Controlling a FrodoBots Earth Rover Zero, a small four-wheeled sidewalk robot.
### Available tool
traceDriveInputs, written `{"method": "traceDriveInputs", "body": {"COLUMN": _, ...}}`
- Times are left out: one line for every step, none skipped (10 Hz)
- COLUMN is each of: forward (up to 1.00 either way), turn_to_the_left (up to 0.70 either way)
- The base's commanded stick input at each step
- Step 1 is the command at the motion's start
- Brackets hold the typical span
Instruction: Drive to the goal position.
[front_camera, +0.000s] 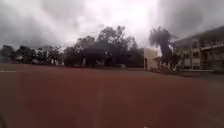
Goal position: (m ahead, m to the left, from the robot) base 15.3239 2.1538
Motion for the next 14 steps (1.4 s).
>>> {"method": "traceDriveInputs", "body": {"forward": 0.67, "turn_to_the_left": 0.00}}
{"method": "traceDriveInputs", "body": {"forward": 0.67, "turn_to_the_left": 0.00}}
{"method": "traceDriveInputs", "body": {"forward": 0.67, "turn_to_the_left": 0.00}}
{"method": "traceDriveInputs", "body": {"forward": 0.67, "turn_to_the_left": 0.00}}
{"method": "traceDriveInputs", "body": {"forward": 0.67, "turn_to_the_left": 0.00}}
{"method": "traceDriveInputs", "body": {"forward": 0.67, "turn_to_the_left": 0.00}}
{"method": "traceDriveInputs", "body": {"forward": 0.67, "turn_to_the_left": 0.00}}
{"method": "traceDriveInputs", "body": {"forward": 0.67, "turn_to_the_left": 0.00}}
{"method": "traceDriveInputs", "body": {"forward": 0.67, "turn_to_the_left": 0.00}}
{"method": "traceDriveInputs", "body": {"forward": 0.67, "turn_to_the_left": 0.00}}
{"method": "traceDriveInputs", "body": {"forward": 0.67, "turn_to_the_left": 0.00}}
{"method": "traceDriveInputs", "body": {"forward": 0.67, "turn_to_the_left": 0.00}}
{"method": "traceDriveInputs", "body": {"forward": 0.67, "turn_to_the_left": 0.00}}
{"method": "traceDriveInputs", "body": {"forward": 0.67, "turn_to_the_left": 0.00}}
